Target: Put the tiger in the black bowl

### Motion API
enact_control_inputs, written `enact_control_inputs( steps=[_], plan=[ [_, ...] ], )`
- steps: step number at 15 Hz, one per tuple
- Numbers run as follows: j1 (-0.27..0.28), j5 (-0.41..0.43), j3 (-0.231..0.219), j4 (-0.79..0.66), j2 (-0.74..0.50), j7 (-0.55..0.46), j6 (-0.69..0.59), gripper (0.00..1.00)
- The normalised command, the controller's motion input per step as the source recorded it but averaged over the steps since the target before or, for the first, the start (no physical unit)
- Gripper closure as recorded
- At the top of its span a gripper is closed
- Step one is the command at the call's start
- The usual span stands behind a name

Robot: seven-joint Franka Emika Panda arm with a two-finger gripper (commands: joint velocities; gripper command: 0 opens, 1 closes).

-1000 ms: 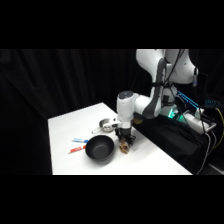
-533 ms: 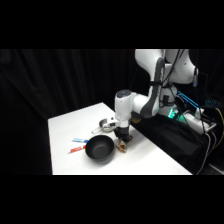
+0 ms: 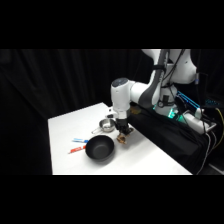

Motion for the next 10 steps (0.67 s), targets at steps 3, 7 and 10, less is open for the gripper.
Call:
enact_control_inputs(
  steps=[3,7,10],
  plan=[
    [0.002,0.056,0.001,0.23,-0.31,0.03,-0.42,0.96],
    [-0.013,0.004,-0.036,0.36,-0.04,0.02,-0.31,0.96],
    [-0.023,-0.02,-0.034,0.39,0.14,0.02,-0.16,0.96]
  ],
)
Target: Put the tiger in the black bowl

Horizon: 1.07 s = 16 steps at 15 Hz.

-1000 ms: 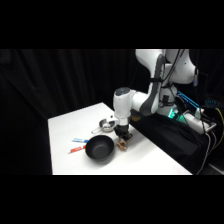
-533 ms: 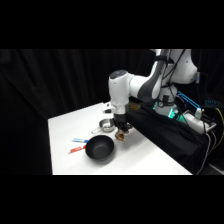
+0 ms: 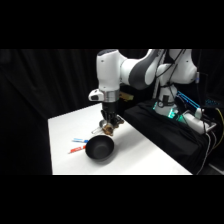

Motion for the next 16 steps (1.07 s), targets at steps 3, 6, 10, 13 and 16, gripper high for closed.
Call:
enact_control_inputs(
  steps=[3,6,10,13,16],
  plan=[
    [-0.032,0.006,-0.018,0.44,0.3,-0.01,-0.08,0.96],
    [-0.044,0.007,-0.013,0.45,0.4,-0.03,0.02,0.96],
    [-0.053,0.023,0.0,0.42,0.41,-0.06,0.06,0.96],
    [-0.052,0.05,0.029,0.38,0.38,-0.09,0.06,0.96],
    [-0.052,0.047,0.037,0.36,0.33,-0.09,0.04,0.6]
  ],
)
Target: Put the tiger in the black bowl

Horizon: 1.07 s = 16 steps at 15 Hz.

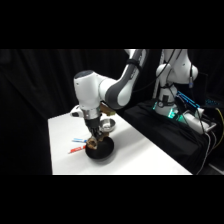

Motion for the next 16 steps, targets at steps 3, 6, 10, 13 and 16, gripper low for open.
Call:
enact_control_inputs(
  steps=[3,6,10,13,16],
  plan=[
    [-0.049,0.032,0.029,0.26,0.17,-0.06,0.0,0.36],
    [-0.045,0.028,0.023,0.11,-0.04,-0.05,-0.11,0.12],
    [-0.053,0.045,0.031,-0.06,-0.28,-0.07,-0.21,0.0],
    [-0.024,0.055,0.036,-0.15,-0.45,-0.05,-0.3,0.0],
    [0.0,0.073,0.03,-0.13,-0.45,-0.03,-0.39,0.0]
  ],
)
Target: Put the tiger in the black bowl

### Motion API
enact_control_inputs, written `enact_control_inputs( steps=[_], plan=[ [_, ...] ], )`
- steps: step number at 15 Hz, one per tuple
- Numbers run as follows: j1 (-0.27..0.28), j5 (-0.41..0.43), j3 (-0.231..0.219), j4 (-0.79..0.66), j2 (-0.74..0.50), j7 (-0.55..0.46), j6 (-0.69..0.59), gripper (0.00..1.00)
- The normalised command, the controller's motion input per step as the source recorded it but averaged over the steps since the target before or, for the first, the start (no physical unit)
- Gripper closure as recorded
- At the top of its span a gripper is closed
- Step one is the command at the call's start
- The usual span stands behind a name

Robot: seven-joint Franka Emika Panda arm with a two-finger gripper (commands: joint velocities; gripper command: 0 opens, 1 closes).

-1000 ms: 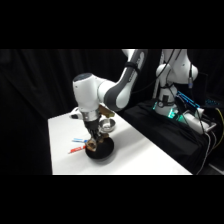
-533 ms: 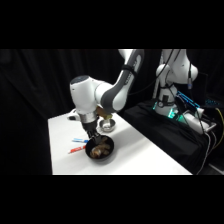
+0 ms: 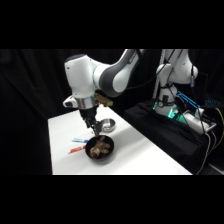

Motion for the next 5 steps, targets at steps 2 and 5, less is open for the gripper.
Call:
enact_control_inputs(
  steps=[2,5],
  plan=[
    [-0.008,0.116,0.03,-0.09,-0.38,-0.05,-0.31,0.0],
    [-0.007,0.147,0.017,-0.05,-0.26,-0.02,-0.18,0.0]
  ],
)
